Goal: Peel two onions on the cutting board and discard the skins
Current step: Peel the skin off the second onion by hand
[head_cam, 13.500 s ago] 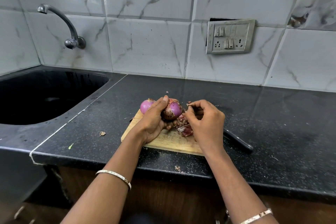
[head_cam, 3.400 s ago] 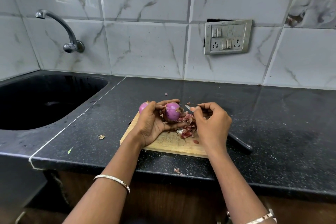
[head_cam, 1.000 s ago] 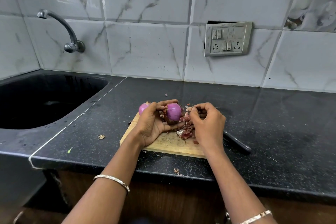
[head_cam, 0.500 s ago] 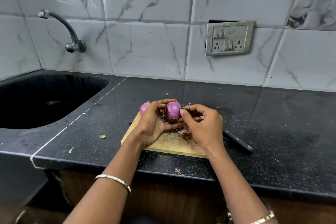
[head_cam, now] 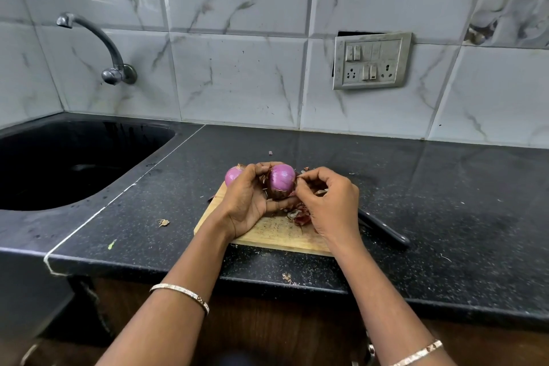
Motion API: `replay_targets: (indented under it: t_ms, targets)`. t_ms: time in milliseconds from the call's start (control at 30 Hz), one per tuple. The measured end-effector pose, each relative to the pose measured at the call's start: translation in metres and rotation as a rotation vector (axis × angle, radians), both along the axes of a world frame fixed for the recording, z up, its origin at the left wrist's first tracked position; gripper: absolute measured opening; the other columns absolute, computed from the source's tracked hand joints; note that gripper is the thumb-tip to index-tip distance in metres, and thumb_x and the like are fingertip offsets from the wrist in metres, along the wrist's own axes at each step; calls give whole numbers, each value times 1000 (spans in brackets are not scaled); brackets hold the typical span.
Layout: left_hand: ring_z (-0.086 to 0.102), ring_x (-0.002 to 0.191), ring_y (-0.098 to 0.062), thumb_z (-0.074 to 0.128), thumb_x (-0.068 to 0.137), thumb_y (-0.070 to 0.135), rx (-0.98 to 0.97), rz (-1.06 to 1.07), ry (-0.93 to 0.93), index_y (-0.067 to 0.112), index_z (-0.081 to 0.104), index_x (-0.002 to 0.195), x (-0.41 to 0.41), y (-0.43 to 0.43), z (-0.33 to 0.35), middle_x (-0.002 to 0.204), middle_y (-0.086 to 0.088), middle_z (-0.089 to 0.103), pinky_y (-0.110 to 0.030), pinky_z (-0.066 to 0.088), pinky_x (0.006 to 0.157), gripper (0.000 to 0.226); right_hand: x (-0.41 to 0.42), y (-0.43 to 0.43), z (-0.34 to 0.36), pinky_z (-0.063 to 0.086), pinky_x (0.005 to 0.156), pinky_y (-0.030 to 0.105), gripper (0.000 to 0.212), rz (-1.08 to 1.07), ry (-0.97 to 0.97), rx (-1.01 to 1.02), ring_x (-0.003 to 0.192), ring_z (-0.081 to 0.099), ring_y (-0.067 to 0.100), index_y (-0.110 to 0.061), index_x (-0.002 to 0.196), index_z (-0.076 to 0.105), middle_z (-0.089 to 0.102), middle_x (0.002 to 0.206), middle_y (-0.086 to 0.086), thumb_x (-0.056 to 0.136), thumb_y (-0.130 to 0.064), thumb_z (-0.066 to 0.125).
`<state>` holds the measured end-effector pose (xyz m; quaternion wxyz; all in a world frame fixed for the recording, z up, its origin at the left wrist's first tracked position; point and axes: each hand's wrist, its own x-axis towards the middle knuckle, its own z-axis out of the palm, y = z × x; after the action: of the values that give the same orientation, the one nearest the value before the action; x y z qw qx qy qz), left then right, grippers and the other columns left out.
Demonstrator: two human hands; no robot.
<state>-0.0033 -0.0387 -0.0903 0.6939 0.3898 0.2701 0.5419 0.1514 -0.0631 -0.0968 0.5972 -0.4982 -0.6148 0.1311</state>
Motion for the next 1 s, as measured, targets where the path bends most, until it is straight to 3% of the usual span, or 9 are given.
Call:
replay_targets:
  t_ms: [100,200,300,400,600,700,833,1000]
  targets:
    - [75,91,-30,39,107,18,-5,-21,-22,0,59,113,0,-1,1,104,-19,75,-44,64,77,27,2,-1,1,46,63,9,8,-11,27,3,70,66,0,-19,83,76,72,74,-13,84,-12,75]
    - [75,94,-31,45,107,21,-47,8,-41,-4,58,117,1,1,1,112,-24,72,-43,63,80,29,3,-4,3,50,69,14,13,14,62,30,78,68,2,-20,93,76,73,82,-13,86,-9,72]
    - [75,88,-23,46,108,25,-42,21,8,-4,60,118,1,1,0,108,-22,72,-35,65,72,34,2,-6,3,55,75,20,22,104,-38,81,87,68,6,-22,104,73,71,98,-12,85,-13,77]
    - [74,80,-18,44,108,28,-24,18,57,0,66,112,0,0,1,95,-15,75,-29,64,65,35,1,-5,1,52,82,18,26,152,-137,106,94,66,4,-21,107,71,65,106,-10,84,-18,81]
    - [73,79,-21,53,105,31,-15,39,64,-3,63,118,2,-1,2,105,-22,71,-31,64,65,38,1,-2,-1,46,80,13,17,113,-192,182,93,63,7,-20,100,71,64,99,-8,85,-16,80]
    - [74,79,-22,58,102,32,-3,53,83,-9,56,128,4,-2,3,102,-21,71,-31,64,63,49,3,0,-2,50,79,24,10,91,-206,221,88,63,8,-19,95,71,64,95,-8,88,-17,77]
    - [74,77,-22,62,100,31,18,59,86,4,57,119,4,-1,3,94,-16,72,-33,64,62,33,4,2,-4,53,78,36,8,76,-241,247,86,62,10,-18,95,71,65,92,-8,90,-14,75]
    - [74,78,-26,64,98,32,32,62,121,7,57,117,4,-1,2,97,-19,71,-35,65,63,33,4,3,-5,52,76,38,7,98,-259,253,86,61,12,-15,95,68,64,90,-8,91,-11,72]
